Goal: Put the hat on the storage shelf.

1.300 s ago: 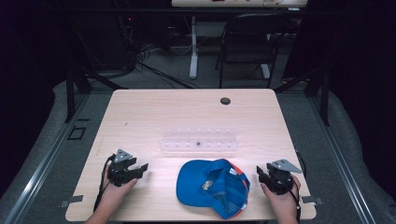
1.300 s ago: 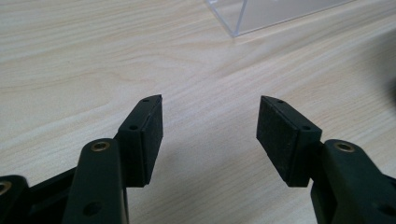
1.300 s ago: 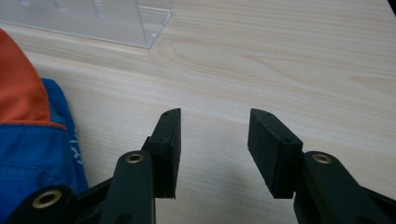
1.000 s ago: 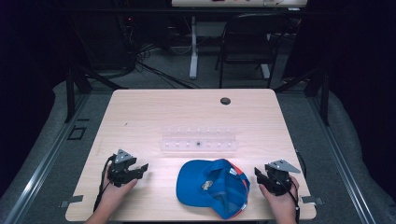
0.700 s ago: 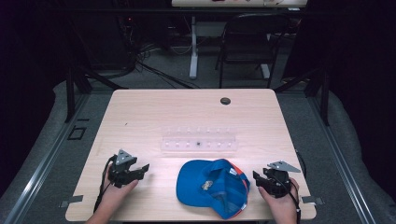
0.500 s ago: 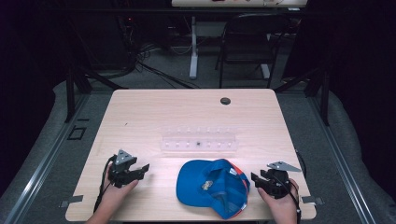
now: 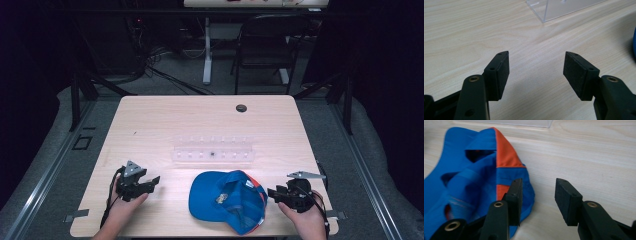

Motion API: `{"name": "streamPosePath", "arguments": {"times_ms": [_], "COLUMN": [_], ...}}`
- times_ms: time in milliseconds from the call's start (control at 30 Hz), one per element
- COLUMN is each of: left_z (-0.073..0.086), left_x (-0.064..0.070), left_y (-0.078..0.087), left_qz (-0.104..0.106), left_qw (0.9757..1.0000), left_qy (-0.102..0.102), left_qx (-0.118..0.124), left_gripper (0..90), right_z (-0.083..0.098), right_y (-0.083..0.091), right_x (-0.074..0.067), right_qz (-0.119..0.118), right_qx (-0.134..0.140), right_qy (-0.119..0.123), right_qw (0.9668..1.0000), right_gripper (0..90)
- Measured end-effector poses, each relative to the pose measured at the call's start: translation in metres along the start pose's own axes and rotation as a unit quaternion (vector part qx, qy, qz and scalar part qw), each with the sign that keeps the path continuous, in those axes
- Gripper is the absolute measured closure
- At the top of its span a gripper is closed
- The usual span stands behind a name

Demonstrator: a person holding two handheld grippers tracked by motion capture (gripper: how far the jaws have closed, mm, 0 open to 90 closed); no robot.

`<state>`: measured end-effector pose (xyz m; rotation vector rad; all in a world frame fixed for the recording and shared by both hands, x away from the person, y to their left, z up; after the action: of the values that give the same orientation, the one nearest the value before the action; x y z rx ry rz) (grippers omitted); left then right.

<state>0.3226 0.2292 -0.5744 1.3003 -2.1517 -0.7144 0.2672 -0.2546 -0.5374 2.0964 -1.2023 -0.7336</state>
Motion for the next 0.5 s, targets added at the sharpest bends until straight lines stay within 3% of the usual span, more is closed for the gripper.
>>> {"name": "streamPosePath", "arguments": {"times_ms": [100, 267, 367, 500], "left_z": [0.000, 0.000, 0.001, 0.001], "left_x": [0.001, 0.002, 0.002, 0.002], "left_y": [0.000, -0.001, -0.001, -0.001], "left_qz": [-0.001, -0.001, -0.001, -0.001], "left_qw": [1.0000, 1.0000, 1.0000, 1.0000], "left_qy": [-0.002, -0.003, -0.002, -0.002], "left_qx": [0.000, 0.000, -0.001, -0.001], "left_gripper": [38.5, 38.5, 38.5, 38.5], "right_z": [-0.003, -0.005, -0.004, 0.001], "right_y": [0.008, 0.014, 0.012, 0.005], "right_x": [-0.004, -0.012, -0.019, -0.025], "right_qz": [-0.031, -0.059, -0.069, -0.063], "right_qx": [-0.003, -0.005, -0.014, -0.024], "right_qy": [-0.017, -0.020, -0.013, -0.002], "right_qw": [0.9994, 0.9981, 0.9974, 0.9977], "right_gripper": [58.2, 57.2, 55.9, 56.3]}}
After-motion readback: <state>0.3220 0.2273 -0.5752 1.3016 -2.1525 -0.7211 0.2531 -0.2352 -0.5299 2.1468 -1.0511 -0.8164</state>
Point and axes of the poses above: each handheld gripper's, and its own axes: y roughly backward along the jaws, z roughly out of its underside, x roughly to its right, the point moved 1 cm from there along -y, roughly forward along the jaws, and after that the axes turned 9 degrees about y, right-handed, at the moved point
